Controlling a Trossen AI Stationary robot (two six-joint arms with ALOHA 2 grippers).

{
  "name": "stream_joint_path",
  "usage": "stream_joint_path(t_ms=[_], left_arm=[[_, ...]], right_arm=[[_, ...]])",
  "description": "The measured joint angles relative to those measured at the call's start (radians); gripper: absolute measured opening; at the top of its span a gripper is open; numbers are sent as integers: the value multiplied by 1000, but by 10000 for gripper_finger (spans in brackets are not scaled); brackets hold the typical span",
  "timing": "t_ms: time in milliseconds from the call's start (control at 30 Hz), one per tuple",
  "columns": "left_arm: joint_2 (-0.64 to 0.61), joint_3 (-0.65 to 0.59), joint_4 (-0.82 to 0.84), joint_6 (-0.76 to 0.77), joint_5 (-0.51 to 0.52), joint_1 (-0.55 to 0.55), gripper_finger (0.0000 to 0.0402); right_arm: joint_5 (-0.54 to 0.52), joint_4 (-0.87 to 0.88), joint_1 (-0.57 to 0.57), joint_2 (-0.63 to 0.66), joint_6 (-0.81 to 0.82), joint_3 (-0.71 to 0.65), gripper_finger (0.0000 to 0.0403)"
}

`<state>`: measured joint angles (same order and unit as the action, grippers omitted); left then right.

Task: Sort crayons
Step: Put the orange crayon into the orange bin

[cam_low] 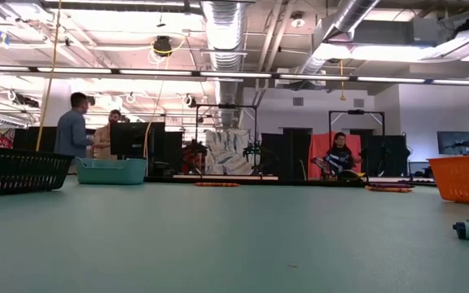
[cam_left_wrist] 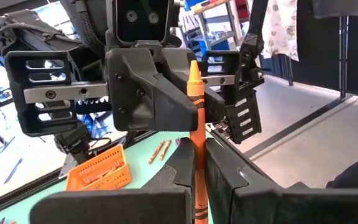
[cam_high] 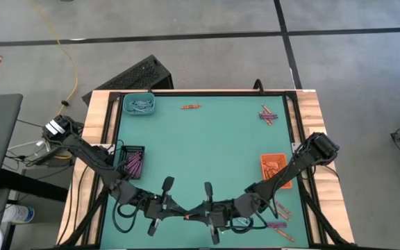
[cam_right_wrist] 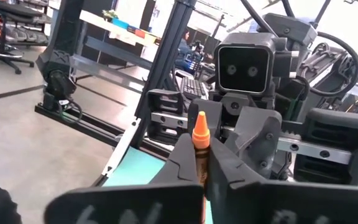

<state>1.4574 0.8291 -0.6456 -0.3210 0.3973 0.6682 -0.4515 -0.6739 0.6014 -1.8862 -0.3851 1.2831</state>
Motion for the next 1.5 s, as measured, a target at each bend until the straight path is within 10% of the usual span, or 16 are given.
stream_joint_path(t_ms=[367,533,733,1233,1500], left_arm=[[0,0,68,19,129,14,71],[-1,0,230,148,280,29,134],[0,-1,512,477,223,30,159],[1,-175,279,654,305,168,155],[1,-178,271,685,326,193,155]], right_arm=[[-103,120,1,0,112,1,3],[-246,353,2,5,293,1,2],[-285,779,-26,76,669,0,1],[-195,1994,-46,319,1584,0,3],[-22,2221,-50,402,1812,-24,4]])
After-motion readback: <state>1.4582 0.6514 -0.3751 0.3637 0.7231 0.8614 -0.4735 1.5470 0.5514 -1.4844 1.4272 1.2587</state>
